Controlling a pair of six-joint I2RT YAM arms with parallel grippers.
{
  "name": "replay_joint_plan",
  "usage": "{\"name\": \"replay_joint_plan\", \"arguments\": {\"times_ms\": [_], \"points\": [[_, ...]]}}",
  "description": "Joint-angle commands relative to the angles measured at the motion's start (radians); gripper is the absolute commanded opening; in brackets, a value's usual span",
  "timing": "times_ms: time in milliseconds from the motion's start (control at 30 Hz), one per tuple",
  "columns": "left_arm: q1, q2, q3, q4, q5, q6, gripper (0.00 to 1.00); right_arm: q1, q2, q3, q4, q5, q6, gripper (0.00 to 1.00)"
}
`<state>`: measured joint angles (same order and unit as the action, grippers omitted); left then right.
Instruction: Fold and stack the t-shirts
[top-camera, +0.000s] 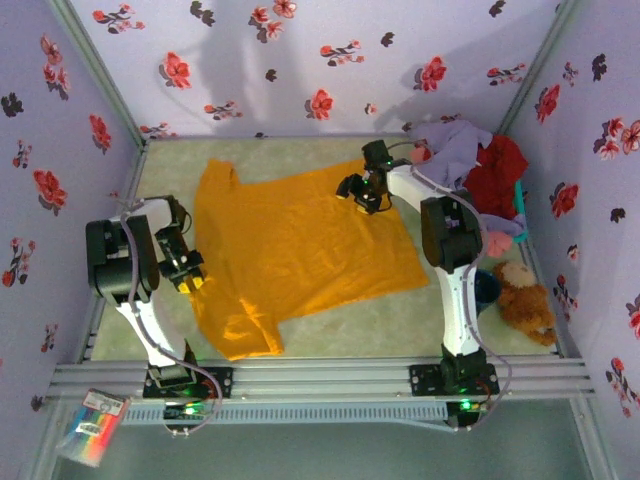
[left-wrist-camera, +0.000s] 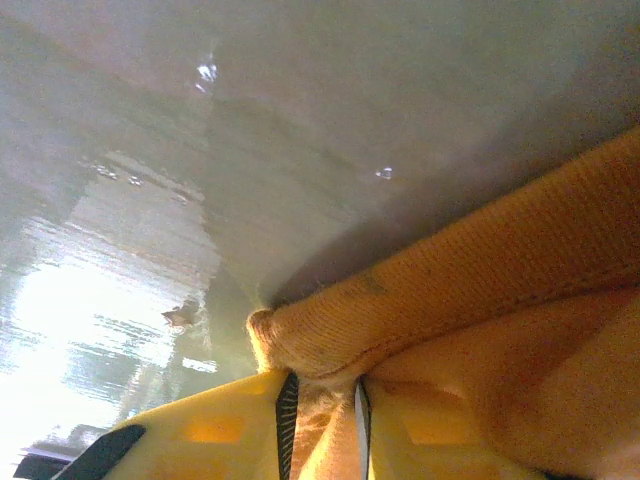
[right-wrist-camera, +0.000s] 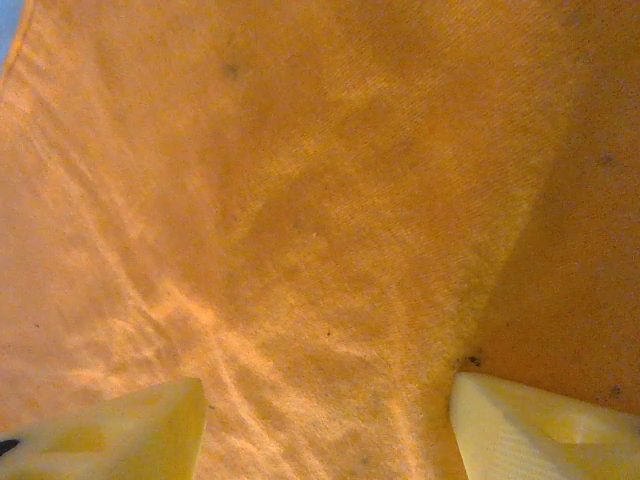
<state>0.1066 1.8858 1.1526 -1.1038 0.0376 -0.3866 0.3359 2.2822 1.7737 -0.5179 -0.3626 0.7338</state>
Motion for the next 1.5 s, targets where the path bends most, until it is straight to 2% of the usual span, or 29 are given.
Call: {"name": "replay_joint_plan", "arguments": {"times_ms": [0,333,533,700,867,1033,1133,1200,1400,1467], "points": [[0.021,0.048,-0.028,0.009,-0.007,0.018,0.26,-0.033,0.04,-0.031,-0.013,-0.006,0.046,0.67],[0.087,-0.022,-0.05,0.006,-0.002,0.021,0.41,-0.092,-0.015,-0.126,-0.01,0.076,0.07,0.68],[0.182,-0.021,-0.034,-0.013,-0.01,0.043,0.39,-0.113,-0.042,-0.16,0.01,0.117,0.113,0.68],[0.203,-0.031,0.013,-0.052,-0.026,0.064,0.39,-0.122,-0.077,-0.195,0.016,0.175,0.119,0.68],[0.225,-0.024,0.057,-0.081,-0.016,0.077,0.4,-0.134,-0.085,-0.204,0.015,0.175,0.122,0.69],[0.229,-0.035,0.059,-0.097,-0.06,0.071,0.39,-0.135,-0.149,-0.266,0.066,0.197,0.15,0.69],[0.22,-0.063,0.072,-0.086,0.03,0.08,0.38,-0.129,-0.176,-0.291,0.137,0.097,0.154,0.68],[0.202,-0.09,0.099,-0.083,0.037,0.075,0.38,-0.117,-0.187,-0.274,0.137,0.053,0.129,0.68],[0.133,-0.056,0.23,-0.066,0.072,0.084,0.38,-0.091,-0.227,-0.209,0.084,0.003,0.08,0.68],[0.11,-0.019,0.268,-0.04,0.123,0.082,0.38,-0.088,-0.234,-0.183,0.065,-0.008,0.073,0.68]]}}
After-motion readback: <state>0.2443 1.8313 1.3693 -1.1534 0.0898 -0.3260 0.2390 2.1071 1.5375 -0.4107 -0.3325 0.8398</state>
